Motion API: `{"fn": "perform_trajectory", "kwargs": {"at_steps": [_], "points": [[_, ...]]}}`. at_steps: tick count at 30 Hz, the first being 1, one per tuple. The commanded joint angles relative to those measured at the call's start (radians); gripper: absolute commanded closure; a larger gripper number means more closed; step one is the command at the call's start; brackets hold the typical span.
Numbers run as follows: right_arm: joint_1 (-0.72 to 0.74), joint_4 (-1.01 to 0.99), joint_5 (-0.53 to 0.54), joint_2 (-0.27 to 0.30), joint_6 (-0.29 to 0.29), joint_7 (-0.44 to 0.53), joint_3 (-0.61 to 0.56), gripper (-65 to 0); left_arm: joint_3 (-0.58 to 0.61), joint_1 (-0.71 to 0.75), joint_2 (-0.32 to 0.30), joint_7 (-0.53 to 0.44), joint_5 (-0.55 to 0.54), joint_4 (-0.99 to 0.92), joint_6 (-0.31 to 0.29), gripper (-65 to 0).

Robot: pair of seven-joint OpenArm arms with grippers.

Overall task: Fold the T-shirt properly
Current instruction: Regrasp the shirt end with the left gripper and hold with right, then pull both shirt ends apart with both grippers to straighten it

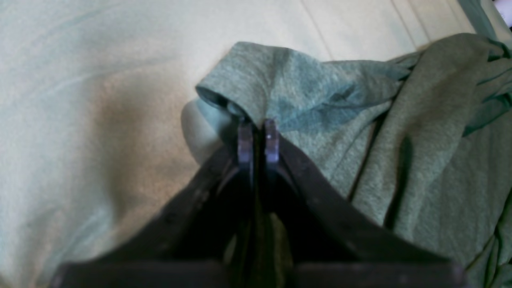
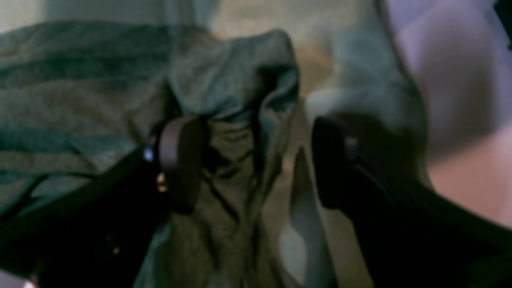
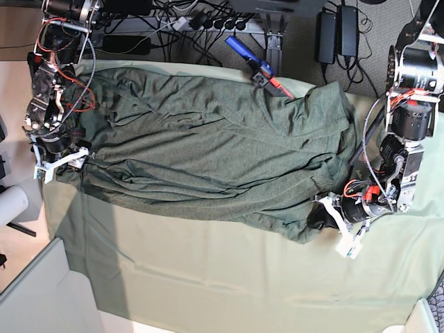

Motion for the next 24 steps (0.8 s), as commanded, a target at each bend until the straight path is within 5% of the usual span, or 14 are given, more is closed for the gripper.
{"fn": "perform_trajectory", "kwargs": {"at_steps": [1,13,15,19,24], "points": [[0.019,0.013,0.001,0.020,0.009,0.027,0.005,-41.5,-0.003,-0.027,-0.003,-0.019,-0.010,0.015,-0.019,0.0],[0.049,0.048,0.015,0.020,0.021,0.026,0.005,-40.8,-0.003,-0.027,-0.006,-0.018,-0.009,0.015,-0.020,0.0],[0.049,0.045,0.002,0.020,0.021,0.027,0.005,-31.1,-0.003,-0.027,-0.006,-0.019,-0.010,0.015,-0.020,0.0],[0.049,0.045,-0.026,0.020,0.027,0.028,0.005,-0.2,-0.003,-0.027,-0.006,-0.019,-0.009,0.015,-0.020,0.0],[0.050,0.046,-0.103,0.021,0.019,0.060,0.005,0.0,-0.003,-0.027,-0.021,-0.068,-0.011,0.015,-0.029,0.0]]}}
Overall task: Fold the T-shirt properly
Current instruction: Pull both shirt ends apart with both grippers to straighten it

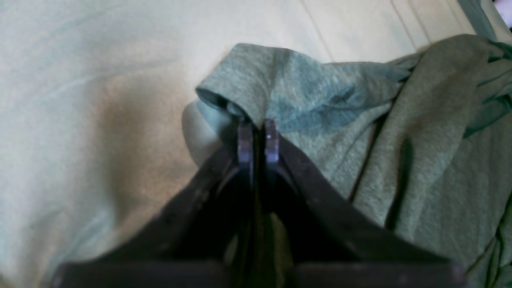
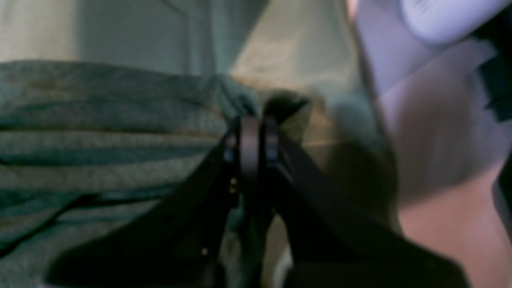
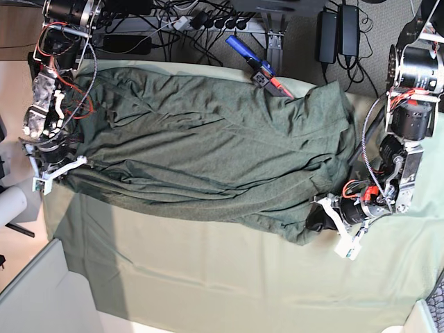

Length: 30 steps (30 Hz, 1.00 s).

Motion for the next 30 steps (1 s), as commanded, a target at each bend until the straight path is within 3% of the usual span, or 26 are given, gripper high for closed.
{"fn": "perform_trajectory", "kwargs": {"at_steps": [1,9,16,20,26,30], "points": [[0.021,0.014,-0.009,0.023,-0.004,0.027,0.005,0.0,-0.004,-0.028,-0.022,-0.043,-0.016,0.016,-0.039,0.0],[-0.043,0.104,-0.016,0.028,-0.003,0.015,0.009,0.0,-0.004,0.002,-0.096,-0.055,-0.032,0.106,-0.039,0.0],[-0.171,0.316,-0.016,0.028,-0.003,0.014,0.016,0.0,-0.004,0.179,-0.130,-0.060,0.034,0.448,-0.039,0.0],[-0.199,0.335,-0.016,0.031,-0.003,0.006,0.024,0.0,-0.006,0.267,-0.163,-0.066,0.049,0.615,-0.039,0.0],[-0.233,0.335,-0.016,0.031,-0.003,0.005,0.088,0.0,-0.006,0.337,-0.248,-0.071,0.053,0.688,-0.039,0.0],[-0.249,0.335,-0.012,0.031,-0.003,0.006,0.112,0.0,-0.006,0.355,-0.270,-0.096,0.084,0.690,-0.039,0.0]]}}
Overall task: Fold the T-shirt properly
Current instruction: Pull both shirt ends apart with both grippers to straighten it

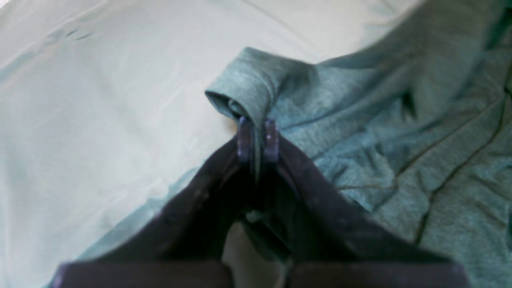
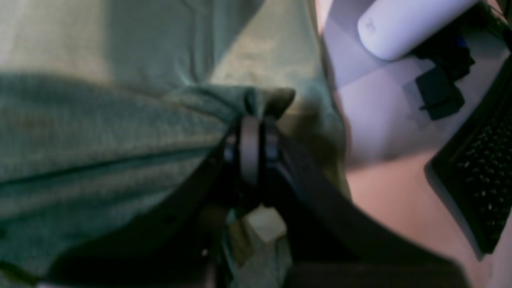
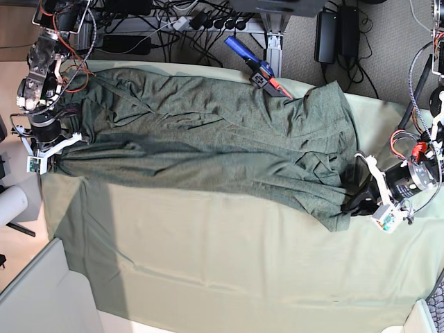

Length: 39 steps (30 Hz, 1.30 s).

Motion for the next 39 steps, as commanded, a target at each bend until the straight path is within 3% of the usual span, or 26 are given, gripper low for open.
{"fn": "perform_trajectory", "kwargs": {"at_steps": [1,25,31,36,39], "points": [[0.004,0.016,0.000,0.025,-0.007,0.023,0.016,0.0,-0.007,-0.013,-0.014,-0.029,-0.002,0.020,-0.004,0.0],[-0.023,-0.052,0.000,0.027,-0.015,0.019,0.021,0.0,-0.008,0.120,-0.023,-0.019,0.024,0.212,-0.004,0.0],[-0.023,-0.052,0.001,0.027,-0.027,0.019,0.021,0.0,-0.008,0.124,-0.025,0.064,0.023,0.212,-0.004,0.0],[-0.023,-0.052,0.037,0.027,-0.027,0.019,0.021,0.0,-0.008,0.128,-0.024,0.215,-0.032,0.212,-0.004,0.0],[-0.023,-0.052,0.050,0.027,-0.027,0.019,0.021,0.0,-0.008,0.129,-0.024,0.309,-0.109,0.212,-0.004,-16.3]]}}
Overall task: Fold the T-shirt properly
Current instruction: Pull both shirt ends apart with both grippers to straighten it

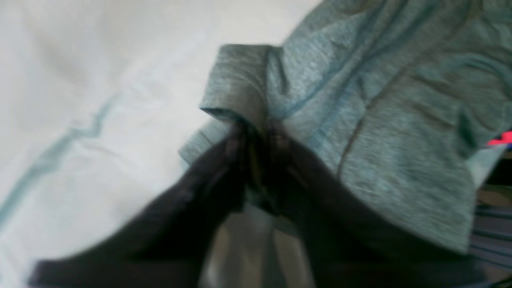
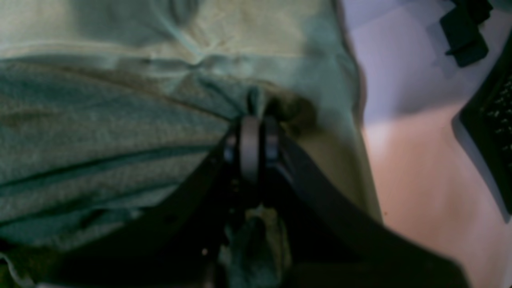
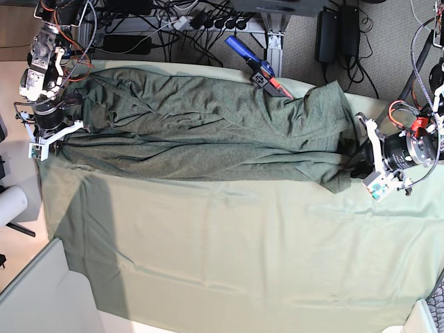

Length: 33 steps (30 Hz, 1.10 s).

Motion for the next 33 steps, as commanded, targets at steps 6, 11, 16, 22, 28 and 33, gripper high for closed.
{"fn": "perform_trajectory", "kwargs": {"at_steps": [6,11,16,22,28,33], "points": [[0.011,0.013,0.012,0.026,-0.019,0.021,0.013,-20.0,-0.008,0.030,-0.012,0.068,-0.109,0.018,-0.005,-28.9],[0.014,0.013,0.058,0.026,-0.026,0.020,0.013,-22.9,-0.049,0.065,-0.011,0.040,-0.166,0.030,-0.005,-28.9],[0.014,0.023,0.103,0.025,-0.027,0.020,0.041,-22.9,-0.219,0.111,-0.011,0.013,-0.254,0.105,-0.005,-28.8],[0.016,0.078,0.216,0.025,-0.025,-0.010,0.139,-22.9,-0.357,0.172,-0.011,0.055,-0.376,0.150,-0.005,-28.8],[0.016,0.148,0.298,0.025,-0.021,-0.127,0.194,-22.1,-0.392,0.237,-0.011,0.069,-0.451,0.150,-0.005,-28.8],[0.016,0.170,0.343,0.025,0.016,-0.160,0.193,-10.0,-0.392,0.282,-0.011,0.102,-0.495,0.151,-0.005,-28.8]]}}
